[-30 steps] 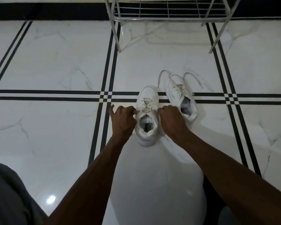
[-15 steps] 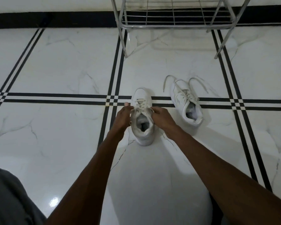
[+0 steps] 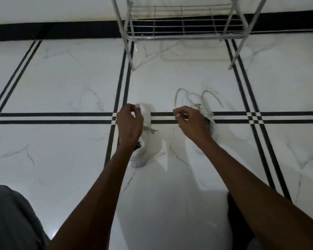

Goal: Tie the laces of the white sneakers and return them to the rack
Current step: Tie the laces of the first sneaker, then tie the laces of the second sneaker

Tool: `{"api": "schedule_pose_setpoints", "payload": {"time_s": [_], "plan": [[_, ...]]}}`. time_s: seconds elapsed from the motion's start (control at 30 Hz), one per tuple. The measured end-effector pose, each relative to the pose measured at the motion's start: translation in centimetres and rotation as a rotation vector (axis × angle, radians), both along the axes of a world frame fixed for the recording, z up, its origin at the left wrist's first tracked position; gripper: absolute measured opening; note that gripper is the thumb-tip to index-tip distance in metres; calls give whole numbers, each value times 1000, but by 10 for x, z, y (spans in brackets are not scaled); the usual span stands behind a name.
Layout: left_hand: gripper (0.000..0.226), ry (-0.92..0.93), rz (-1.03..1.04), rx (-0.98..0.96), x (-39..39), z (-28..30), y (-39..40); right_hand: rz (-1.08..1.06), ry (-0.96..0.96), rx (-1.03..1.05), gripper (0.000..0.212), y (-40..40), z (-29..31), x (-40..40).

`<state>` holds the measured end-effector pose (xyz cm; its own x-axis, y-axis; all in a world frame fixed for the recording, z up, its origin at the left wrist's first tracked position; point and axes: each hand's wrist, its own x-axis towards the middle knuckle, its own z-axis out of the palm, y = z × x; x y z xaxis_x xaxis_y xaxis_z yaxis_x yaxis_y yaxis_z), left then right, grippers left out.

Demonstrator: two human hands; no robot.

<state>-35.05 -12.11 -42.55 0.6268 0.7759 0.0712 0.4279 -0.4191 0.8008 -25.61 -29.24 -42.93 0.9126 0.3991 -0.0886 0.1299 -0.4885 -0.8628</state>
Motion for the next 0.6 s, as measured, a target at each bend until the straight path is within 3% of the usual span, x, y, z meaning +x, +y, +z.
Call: {"api": "schedule_pose_setpoints", "payload": {"time_s": [0.13,0.27,0.37,0.6], "plan": [[26,98,-343,-177,36,-9,-55,-120,-108,-187,18,-57,8,41],[45,214,-521,-325,60,-31,-103,-34,31,-495,49,-92,-8,58],[63,227,-560,-280,72,-40,-124,-31,68,-423,46,-95,-15,52],[57,238,-527,-211,54,-37,-94,77,17,-302,40,-74,-9,25]]}}
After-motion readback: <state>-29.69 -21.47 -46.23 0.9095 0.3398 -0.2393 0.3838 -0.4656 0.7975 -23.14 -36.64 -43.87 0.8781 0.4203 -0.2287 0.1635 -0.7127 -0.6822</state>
